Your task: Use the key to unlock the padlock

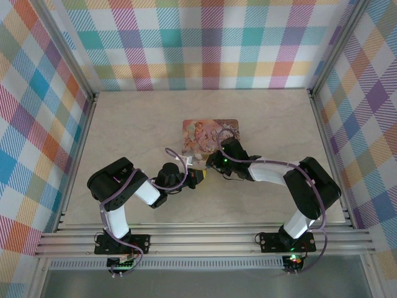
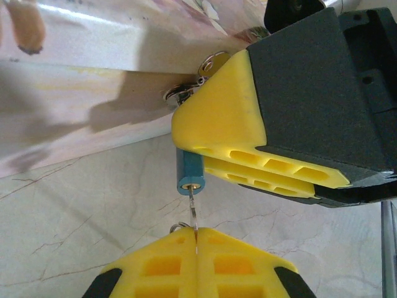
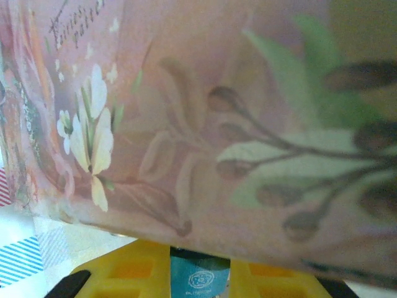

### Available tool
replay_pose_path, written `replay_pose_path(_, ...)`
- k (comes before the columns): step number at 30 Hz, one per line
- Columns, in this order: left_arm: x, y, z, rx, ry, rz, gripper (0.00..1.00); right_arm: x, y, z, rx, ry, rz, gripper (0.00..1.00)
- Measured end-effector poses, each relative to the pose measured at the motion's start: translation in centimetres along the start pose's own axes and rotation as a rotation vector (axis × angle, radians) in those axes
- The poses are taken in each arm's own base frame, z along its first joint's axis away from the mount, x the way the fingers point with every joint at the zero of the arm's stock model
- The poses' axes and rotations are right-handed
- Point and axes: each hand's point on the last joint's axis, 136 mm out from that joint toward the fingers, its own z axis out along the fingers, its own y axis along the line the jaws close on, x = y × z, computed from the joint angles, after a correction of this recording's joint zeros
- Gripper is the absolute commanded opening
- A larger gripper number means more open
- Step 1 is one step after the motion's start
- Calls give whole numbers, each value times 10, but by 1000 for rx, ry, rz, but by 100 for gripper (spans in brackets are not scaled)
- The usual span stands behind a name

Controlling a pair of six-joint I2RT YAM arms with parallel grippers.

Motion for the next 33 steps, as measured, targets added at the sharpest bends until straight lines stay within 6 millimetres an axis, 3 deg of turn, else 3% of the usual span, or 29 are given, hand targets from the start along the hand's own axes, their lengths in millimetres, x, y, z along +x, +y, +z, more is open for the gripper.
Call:
replay_pose_path(3,0,0,0,1,1,0,0,0,-1,-1,0,-2,0,0)
replay_pose_path(6,1,0,0,1,3,0,7,0,-1,-2,-3,-4,-1,0)
replay_pose_path(9,0,-2,-1,0,4,0,23,2,-1,-2,-2,-1,-1,0)
replay_pose_path(15,-19,-15,-11,6,-42,8,45,4,-3,-5,8,3,5,0)
replay_pose_path(22,-22,-19,-28,-19,-41,-35,41,6,-6,-11,28,9,31,0)
replay_pose_path(33,13,-4,-18,-18,72,-157,38,8,-8,-13,40,15,37,0)
